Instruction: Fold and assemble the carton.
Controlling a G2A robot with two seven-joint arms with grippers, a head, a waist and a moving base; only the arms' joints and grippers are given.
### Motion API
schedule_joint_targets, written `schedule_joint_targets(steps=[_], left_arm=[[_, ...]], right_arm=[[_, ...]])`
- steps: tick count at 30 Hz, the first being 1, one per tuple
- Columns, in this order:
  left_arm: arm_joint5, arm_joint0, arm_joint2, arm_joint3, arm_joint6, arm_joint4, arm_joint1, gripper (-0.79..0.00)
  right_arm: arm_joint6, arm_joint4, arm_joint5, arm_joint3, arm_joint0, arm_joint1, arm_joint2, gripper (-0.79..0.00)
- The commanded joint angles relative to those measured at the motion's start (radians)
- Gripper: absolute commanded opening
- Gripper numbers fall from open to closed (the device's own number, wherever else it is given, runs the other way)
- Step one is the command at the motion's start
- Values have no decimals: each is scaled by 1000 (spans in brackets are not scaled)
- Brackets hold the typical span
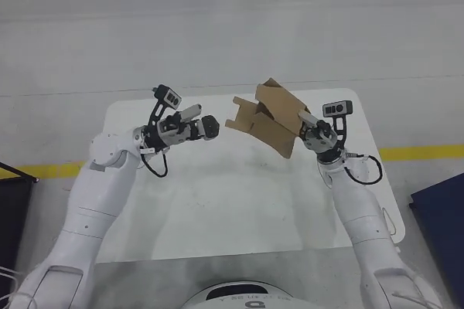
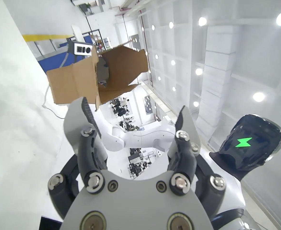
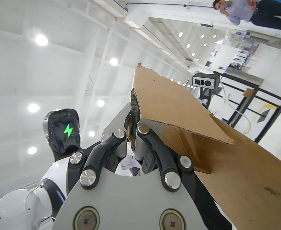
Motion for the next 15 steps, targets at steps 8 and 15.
schedule_joint_targets(steps=[8, 15], left_arm=[[14, 118, -16, 29, 197, 119, 7, 0], [-23, 98, 31, -76, 173, 287, 8, 0]], right_arm=[[-9, 63, 69, -25, -7, -4, -13, -785], [138, 384, 418, 15, -50, -27, -87, -785]])
